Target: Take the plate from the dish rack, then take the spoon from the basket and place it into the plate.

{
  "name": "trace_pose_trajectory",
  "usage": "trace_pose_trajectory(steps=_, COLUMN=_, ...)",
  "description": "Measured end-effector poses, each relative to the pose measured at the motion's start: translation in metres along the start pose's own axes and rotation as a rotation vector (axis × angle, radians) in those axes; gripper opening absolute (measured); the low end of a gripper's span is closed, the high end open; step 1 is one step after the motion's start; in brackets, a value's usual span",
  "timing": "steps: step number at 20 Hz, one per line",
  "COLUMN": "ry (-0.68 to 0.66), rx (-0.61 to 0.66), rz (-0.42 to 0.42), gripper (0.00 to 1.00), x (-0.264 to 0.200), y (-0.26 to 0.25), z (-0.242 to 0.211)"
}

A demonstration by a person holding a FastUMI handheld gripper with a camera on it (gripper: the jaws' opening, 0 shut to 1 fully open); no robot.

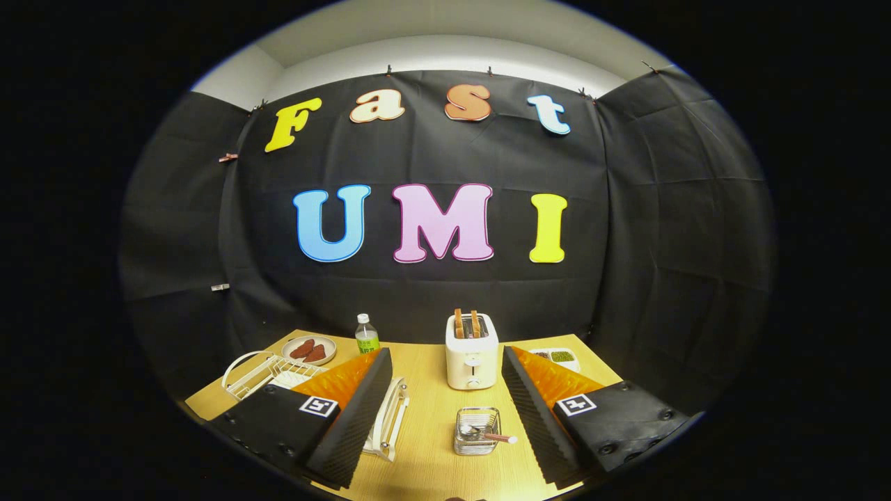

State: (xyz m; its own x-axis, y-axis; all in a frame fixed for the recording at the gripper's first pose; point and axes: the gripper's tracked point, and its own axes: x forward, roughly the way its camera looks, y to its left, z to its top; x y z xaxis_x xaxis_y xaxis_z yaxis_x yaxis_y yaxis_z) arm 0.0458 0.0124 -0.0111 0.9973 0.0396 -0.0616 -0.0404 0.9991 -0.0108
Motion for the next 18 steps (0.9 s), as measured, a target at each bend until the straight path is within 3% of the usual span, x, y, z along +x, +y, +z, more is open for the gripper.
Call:
trace_pose_trajectory(steps=11, ry=0.081, rx=-0.024, rz=0.103, gripper=0.98, x=0.080, y=0.058, z=0.001)
trace_pose_trajectory(steps=18, ry=0.255, rx=-0.047, rz=0.193, gripper=0.98, x=0.130, y=0.114, z=-0.041)
